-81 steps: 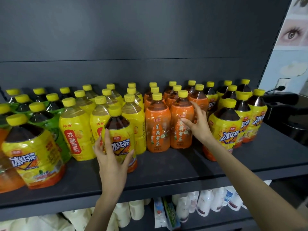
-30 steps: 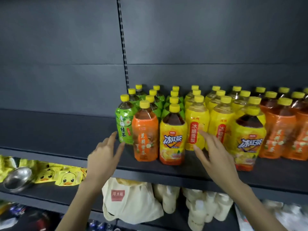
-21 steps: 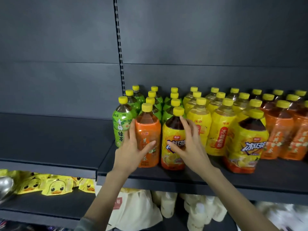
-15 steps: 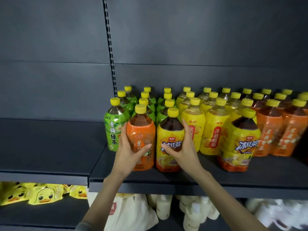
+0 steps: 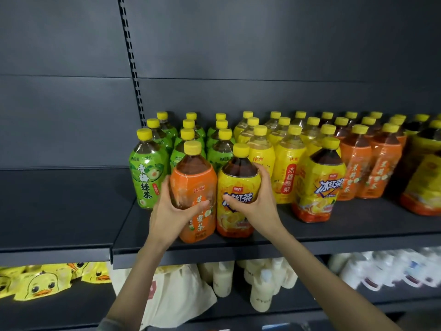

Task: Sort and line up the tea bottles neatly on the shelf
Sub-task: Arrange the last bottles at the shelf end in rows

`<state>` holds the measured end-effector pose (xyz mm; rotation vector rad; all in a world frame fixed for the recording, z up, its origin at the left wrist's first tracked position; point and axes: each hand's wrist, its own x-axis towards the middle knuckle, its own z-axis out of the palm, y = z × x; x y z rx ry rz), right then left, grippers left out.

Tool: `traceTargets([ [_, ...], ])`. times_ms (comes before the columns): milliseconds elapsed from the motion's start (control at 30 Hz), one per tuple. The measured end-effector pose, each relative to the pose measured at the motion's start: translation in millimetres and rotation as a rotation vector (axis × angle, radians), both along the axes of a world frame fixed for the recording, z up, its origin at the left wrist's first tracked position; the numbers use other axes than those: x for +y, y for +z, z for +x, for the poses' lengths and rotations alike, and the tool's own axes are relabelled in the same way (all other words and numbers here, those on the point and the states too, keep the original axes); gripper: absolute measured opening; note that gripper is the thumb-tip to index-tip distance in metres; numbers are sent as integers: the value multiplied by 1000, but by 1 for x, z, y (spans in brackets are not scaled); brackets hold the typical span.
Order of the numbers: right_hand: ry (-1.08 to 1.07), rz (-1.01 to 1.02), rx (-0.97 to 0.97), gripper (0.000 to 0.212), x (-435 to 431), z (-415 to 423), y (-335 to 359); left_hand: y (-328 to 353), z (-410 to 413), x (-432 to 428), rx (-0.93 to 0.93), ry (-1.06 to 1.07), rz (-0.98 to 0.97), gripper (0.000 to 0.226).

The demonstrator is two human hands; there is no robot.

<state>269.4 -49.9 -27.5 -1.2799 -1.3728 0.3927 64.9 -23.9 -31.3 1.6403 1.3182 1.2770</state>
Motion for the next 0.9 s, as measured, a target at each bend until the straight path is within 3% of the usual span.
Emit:
traceTargets([
  [200, 46, -71, -9, 102, -16, 9, 5, -6, 9, -16, -69, 22, 43, 110],
  [600, 32, 21, 46, 92, -46, 23, 8, -3, 25, -53, -155, 40, 93, 107],
  [767, 52, 43, 80, 82, -70, 57, 10, 1, 54, -75, -211, 37, 88, 101],
  [900, 73, 33, 92, 86, -93, 105, 14, 9, 101, -93, -245, 12, 114, 104],
])
